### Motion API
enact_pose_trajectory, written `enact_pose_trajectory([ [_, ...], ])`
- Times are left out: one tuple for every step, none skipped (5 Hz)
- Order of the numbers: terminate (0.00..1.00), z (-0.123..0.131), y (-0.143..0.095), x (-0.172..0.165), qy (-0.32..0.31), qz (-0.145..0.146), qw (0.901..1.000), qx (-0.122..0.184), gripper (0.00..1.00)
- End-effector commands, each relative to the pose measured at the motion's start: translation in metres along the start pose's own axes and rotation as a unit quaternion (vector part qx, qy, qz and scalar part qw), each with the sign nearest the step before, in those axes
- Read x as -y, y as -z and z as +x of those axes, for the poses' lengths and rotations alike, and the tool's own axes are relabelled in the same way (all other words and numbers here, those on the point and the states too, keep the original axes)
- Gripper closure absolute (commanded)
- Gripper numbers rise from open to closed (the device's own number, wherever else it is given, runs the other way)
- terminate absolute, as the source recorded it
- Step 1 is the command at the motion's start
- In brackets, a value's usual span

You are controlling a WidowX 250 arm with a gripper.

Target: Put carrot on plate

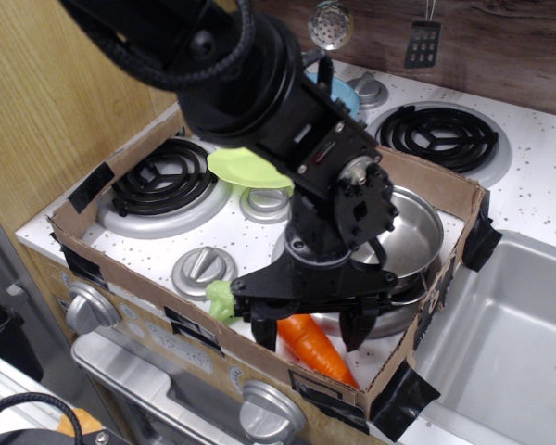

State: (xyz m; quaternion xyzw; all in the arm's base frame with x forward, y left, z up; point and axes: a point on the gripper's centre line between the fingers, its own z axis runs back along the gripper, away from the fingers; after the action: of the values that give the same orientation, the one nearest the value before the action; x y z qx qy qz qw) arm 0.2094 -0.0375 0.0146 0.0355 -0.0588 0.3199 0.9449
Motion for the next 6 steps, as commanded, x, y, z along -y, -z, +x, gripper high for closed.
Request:
enact_pose_trajectory([
  [0.0,-0.006,0.007,-0.003,-0.028,-0.011,0.9995,-0.002,0.0],
  [0.0,-0.008,0.011,-0.003,-0.035,-0.019,0.9992,-0.009,0.0],
  [0.0,-0.011,0.017,0.0,-0.056,-0.034,0.9978,-0.012,0.0],
  [0.0,-0.009,0.016,0.001,-0.06,-0.031,0.9974,-0.024,1.0],
  [0.0,-0.004,-0.016,0.003,-0.051,0.008,0.9986,-0.012,1.0],
  [0.0,0.011,-0.064,0.005,-0.042,0.04,0.9983,0.006,1.0],
])
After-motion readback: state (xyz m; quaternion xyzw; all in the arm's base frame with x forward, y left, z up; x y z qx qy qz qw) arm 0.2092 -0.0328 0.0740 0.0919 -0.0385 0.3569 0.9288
